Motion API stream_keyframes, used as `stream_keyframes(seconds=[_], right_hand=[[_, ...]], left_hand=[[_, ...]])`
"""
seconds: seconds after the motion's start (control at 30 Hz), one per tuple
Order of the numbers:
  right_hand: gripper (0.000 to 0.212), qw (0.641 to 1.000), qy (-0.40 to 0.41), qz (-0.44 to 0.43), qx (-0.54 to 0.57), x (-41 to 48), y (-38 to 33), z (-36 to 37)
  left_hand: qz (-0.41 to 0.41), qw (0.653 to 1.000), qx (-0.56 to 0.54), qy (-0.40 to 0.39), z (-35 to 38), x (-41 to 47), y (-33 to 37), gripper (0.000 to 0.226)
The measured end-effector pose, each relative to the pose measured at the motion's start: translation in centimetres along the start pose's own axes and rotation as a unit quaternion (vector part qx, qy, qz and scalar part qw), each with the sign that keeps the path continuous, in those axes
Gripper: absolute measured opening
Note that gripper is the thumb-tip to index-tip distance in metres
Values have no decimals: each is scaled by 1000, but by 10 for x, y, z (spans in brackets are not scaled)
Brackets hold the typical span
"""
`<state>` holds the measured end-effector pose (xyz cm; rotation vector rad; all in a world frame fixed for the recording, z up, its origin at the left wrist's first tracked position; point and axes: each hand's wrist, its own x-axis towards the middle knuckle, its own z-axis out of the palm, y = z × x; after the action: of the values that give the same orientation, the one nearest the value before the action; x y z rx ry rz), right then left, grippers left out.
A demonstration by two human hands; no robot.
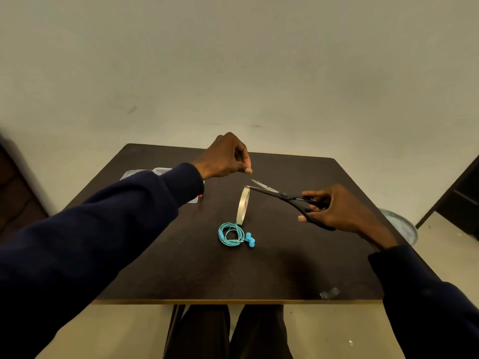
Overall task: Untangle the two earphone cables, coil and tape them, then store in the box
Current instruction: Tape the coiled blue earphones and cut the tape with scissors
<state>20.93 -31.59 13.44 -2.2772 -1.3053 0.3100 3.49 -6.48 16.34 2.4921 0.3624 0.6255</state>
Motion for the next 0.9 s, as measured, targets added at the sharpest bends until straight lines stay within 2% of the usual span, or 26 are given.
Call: stream_keyframes(seconds=[0.33, 0.7, 0.9], right_hand=[[62, 999, -21, -16, -43, 14, -21, 11], [44, 999, 25, -14, -45, 22, -20, 20], [42, 998, 42, -3, -40, 23, -14, 24]], left_hand=[[-2, 1000, -7, 5, -1, -4, -1, 13], [-1, 1000, -11, 18, -1, -6, 1, 12], [-2, 999, -17, 34, -3, -4, 1, 11]])
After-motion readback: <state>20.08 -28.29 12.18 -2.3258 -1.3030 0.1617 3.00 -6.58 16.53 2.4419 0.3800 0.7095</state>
